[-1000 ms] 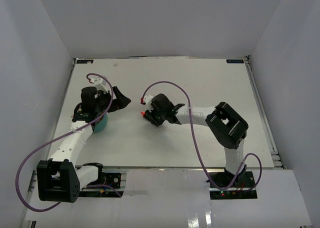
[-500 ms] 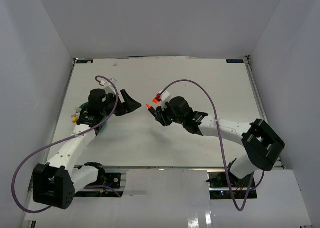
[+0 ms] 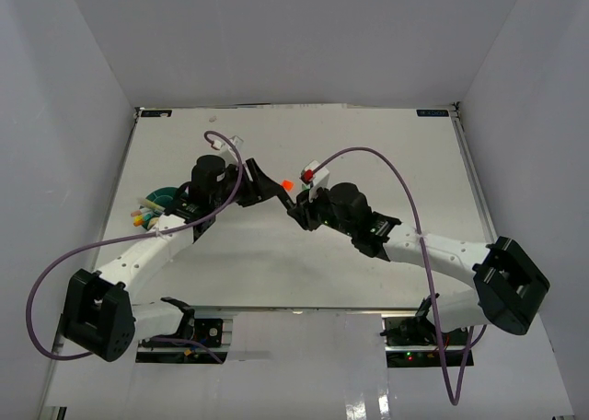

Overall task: Sort the stationery into containers
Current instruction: Pick up the pen from the center of the board.

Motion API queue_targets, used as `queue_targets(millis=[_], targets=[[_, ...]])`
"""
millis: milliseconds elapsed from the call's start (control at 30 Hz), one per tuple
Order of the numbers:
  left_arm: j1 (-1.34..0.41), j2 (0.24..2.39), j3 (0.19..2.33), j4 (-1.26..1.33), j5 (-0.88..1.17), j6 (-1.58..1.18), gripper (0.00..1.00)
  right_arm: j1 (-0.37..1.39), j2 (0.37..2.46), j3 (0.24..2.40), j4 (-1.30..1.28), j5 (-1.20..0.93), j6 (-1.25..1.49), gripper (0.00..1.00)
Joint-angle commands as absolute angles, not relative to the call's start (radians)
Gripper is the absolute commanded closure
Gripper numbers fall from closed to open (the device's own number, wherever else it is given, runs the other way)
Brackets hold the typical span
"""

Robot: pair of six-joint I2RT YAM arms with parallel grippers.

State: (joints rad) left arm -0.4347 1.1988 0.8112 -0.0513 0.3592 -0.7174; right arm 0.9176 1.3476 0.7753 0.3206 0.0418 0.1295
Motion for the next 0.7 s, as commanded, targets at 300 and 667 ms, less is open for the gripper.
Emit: queue_targets(millis=[300,667], targets=[[-0.449,1.21,0.83,0.044,0.347,-0.784,0.5,0.922,1.305,0.742,0.46,0.029,0.172,0.92],[-0.457,1.206,0.816,0.066,0.37,-0.799,0.57,0.92,1.301,0.742,0.474,0.032,0.175,0.92]])
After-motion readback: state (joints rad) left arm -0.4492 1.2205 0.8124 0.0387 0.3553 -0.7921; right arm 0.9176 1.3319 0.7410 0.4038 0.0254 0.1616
